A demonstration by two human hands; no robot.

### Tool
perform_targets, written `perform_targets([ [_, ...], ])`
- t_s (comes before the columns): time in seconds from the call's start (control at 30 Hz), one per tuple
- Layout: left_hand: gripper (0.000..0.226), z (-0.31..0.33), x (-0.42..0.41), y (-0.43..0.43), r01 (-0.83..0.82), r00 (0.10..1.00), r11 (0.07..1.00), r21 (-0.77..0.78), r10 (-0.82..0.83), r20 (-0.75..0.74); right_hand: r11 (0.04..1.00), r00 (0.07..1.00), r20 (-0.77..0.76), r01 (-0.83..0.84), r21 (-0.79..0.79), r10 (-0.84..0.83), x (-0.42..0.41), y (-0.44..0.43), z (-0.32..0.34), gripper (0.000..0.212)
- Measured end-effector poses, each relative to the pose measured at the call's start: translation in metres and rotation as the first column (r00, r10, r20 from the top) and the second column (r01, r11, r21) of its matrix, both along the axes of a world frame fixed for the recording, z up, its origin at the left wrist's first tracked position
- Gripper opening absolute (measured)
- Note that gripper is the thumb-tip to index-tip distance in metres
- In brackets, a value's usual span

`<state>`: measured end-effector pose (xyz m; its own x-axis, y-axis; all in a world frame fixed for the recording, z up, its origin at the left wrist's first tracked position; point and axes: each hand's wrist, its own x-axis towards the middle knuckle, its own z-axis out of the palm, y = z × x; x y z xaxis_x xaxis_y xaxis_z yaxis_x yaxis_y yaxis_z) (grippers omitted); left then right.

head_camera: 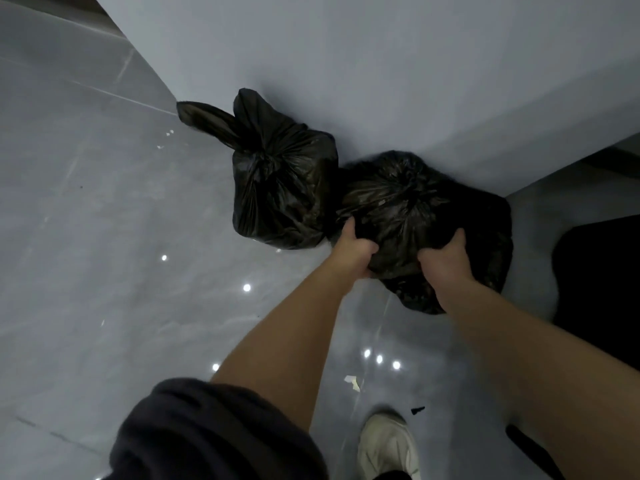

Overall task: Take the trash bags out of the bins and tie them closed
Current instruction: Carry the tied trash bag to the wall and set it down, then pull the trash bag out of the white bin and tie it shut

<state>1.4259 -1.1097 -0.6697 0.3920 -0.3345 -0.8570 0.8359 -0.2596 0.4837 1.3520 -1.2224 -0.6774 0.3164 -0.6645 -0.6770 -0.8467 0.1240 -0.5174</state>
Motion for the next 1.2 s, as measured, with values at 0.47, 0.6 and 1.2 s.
perform_targets([
  [0.47,0.030,0.277,-0.128,0.189,-0.285,0.958,0.936,0.207,0.270,0.098,0.863,0.880,0.076,-0.476,0.171,0.470,-0.078,0.179,0.272,0.047],
  [0.6,0.031,0.344,-0.171,0.222,-0.291,0.951,0.929,0.228,0.256,0.173,0.794,0.807,0.124,-0.590,0.148,0.577,-0.117,0.214,0.338,0.036],
  [1.2,0.032,0.437,-0.463,0.305,-0.532,0.821,0.795,0.291,0.400,0.408,0.843,0.861,0.197,-0.502,0.193,0.468,-0.397,0.288,0.409,0.011],
])
